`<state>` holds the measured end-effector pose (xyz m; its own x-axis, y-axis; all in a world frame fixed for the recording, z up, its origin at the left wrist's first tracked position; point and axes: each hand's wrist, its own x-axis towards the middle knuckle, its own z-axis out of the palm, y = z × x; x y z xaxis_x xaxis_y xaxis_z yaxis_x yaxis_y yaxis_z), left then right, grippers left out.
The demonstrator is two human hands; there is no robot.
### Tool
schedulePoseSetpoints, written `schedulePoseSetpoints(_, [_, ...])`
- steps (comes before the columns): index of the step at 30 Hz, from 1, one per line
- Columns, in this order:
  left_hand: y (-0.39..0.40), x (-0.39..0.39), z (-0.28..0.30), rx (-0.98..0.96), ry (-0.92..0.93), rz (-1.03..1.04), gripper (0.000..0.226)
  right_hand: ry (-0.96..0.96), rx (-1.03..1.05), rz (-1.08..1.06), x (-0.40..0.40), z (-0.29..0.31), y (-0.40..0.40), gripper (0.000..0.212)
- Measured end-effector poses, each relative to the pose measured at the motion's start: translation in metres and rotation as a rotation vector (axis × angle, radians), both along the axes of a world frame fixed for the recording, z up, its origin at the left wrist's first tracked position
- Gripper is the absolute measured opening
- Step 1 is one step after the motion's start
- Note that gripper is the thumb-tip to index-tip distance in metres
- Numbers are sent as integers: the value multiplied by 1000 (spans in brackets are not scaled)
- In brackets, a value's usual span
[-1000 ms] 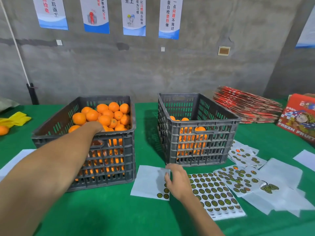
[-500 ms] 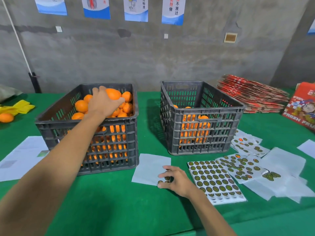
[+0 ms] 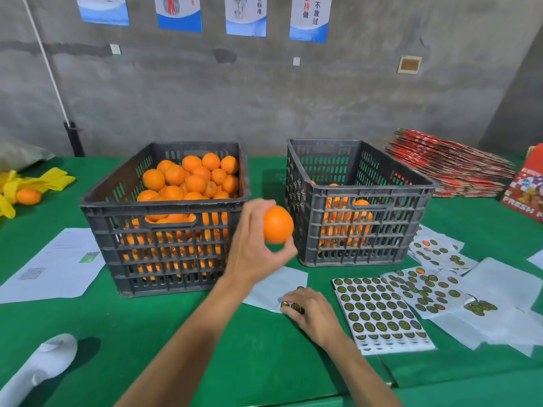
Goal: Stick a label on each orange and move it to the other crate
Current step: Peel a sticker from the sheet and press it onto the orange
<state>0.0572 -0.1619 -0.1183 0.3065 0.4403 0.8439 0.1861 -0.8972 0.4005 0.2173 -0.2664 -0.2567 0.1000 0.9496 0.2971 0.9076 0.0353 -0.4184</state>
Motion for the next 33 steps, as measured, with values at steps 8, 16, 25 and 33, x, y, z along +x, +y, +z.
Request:
schedulePoseSetpoints(8, [-27,23,-109,-1069,-9,-125,36,-67,74,15,-4,0,-1,22])
schedulePoseSetpoints(16, [-19,13,-130,-1308,-127,-130,37,-12,51,5,-2,-3,0,16])
schedulePoseSetpoints(25, [-17,15,-125,-1303,-34,-98,42,839,260,-144,-20,27,6,11])
schedulePoseSetpoints(33, [-15,28,-92,-1379,-176,-138,72,1057,257,-96,-31,66,27,11])
